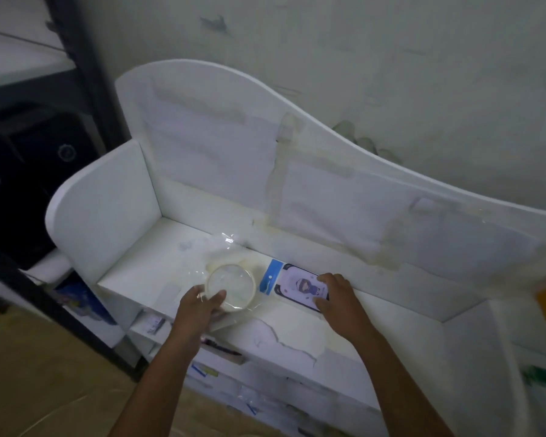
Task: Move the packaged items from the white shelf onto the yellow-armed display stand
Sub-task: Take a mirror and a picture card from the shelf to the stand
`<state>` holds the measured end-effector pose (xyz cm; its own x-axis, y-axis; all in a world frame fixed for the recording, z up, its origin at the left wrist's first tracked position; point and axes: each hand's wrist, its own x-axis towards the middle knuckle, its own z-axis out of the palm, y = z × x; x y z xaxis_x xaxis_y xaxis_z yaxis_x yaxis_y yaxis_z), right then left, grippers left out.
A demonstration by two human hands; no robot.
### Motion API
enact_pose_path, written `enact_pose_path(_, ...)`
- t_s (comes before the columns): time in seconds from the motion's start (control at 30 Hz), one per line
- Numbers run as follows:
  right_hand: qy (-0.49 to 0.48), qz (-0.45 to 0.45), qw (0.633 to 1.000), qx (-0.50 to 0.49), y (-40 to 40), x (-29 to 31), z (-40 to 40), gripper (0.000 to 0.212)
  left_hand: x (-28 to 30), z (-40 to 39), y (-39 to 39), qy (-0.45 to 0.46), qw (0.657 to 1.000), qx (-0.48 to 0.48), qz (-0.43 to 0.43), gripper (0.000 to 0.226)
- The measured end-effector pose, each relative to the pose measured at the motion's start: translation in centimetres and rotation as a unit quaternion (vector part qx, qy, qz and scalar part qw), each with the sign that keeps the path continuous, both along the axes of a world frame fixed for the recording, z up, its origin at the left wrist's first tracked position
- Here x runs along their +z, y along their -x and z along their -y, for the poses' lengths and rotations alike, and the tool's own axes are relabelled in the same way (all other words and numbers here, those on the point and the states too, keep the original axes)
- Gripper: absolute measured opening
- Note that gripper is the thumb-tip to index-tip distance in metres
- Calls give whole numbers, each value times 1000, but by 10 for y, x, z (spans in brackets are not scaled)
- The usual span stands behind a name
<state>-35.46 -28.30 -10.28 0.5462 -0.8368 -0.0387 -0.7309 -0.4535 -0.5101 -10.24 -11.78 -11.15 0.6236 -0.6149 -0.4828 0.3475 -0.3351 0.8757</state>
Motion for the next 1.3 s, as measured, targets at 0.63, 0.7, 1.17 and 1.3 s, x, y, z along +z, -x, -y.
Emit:
enact_pose_path(0.63,51,-153,978,-133,-11,-6,-11,75,12,-21,-13,83,992,25,-96,34)
enact_pose_path(0.7,-1,-102,983,-152,-1,-3,-13,71,15,-18,-9,93,990,17,-101,34)
enact_pose_path(1.17,-170,294,892,-300,115,47,-79,40,60,-8,78,154,982,-61,-87,15)
enact_pose_path(1.3,-100,294,893,-325,158,71,-111,37,77,-19,121,170,978,-96,-68,13)
